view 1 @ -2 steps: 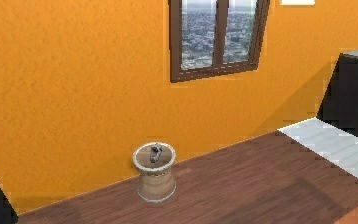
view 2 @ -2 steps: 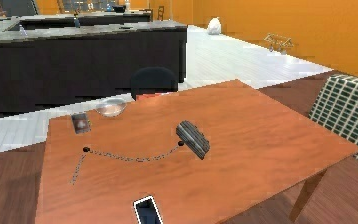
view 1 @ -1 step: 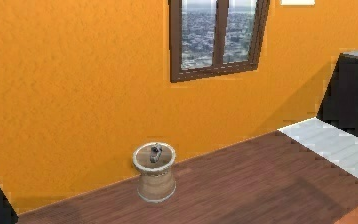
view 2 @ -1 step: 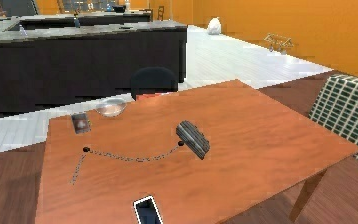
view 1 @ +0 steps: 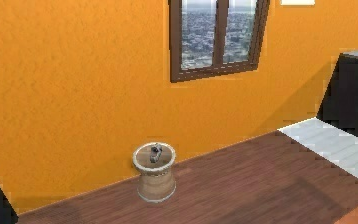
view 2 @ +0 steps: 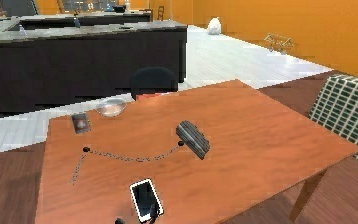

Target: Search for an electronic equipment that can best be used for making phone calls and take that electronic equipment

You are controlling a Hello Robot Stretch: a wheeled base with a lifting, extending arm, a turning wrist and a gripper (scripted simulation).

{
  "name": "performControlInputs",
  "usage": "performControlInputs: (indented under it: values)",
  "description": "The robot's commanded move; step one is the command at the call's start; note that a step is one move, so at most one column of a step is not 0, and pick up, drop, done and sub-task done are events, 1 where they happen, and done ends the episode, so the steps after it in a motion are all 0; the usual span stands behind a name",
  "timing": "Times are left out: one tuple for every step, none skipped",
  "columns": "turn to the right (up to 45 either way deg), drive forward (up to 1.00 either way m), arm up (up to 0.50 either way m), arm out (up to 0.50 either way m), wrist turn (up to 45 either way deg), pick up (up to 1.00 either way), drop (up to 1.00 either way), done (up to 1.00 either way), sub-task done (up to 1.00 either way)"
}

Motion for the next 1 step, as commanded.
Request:
performControlInputs:
  values:
    - [0.0,0.00,0.00,0.00,0.0,0.00,0.00,1.00,0.00]
